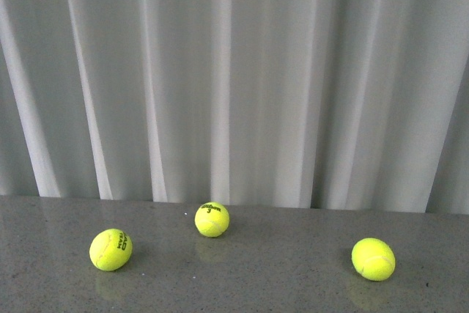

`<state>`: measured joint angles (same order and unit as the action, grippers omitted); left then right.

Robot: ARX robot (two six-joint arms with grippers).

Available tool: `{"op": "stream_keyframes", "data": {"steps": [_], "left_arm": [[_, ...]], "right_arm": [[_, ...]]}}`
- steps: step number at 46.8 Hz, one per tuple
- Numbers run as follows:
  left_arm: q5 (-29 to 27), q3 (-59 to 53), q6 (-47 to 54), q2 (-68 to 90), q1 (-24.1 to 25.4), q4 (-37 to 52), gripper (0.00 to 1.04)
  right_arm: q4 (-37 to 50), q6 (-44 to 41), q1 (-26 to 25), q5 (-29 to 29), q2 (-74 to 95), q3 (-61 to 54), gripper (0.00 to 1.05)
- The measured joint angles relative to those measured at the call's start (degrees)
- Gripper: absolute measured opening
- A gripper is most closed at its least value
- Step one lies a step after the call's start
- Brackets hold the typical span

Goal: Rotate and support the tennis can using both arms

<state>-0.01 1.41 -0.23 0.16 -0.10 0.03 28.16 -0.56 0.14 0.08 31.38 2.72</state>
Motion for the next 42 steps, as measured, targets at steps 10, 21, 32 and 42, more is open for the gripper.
{"op": "stream_keyframes", "data": {"steps": [10, 21, 32, 42], "left_arm": [[0.0, 0.0, 0.0, 0.0, 0.0, 0.0, 0.98], [0.0, 0.0, 0.0, 0.0, 0.0, 0.0, 0.98], [0.0, 0.0, 0.0, 0.0, 0.0, 0.0, 0.98], [0.0, 0.0, 0.0, 0.0, 0.0, 0.0, 0.98]], "right_arm": [[-1.1, 0.0, 0.0, 0.0, -3.9, -2.5, 0.03], [-7.4, 0.0, 0.0, 0.0, -10.8, -2.5, 0.03], [-12.4, 0.0, 0.0, 0.0, -15.8, -2.5, 0.03], [-15.8, 0.0, 0.0, 0.0, -19.2, -2.5, 0.03]]}}
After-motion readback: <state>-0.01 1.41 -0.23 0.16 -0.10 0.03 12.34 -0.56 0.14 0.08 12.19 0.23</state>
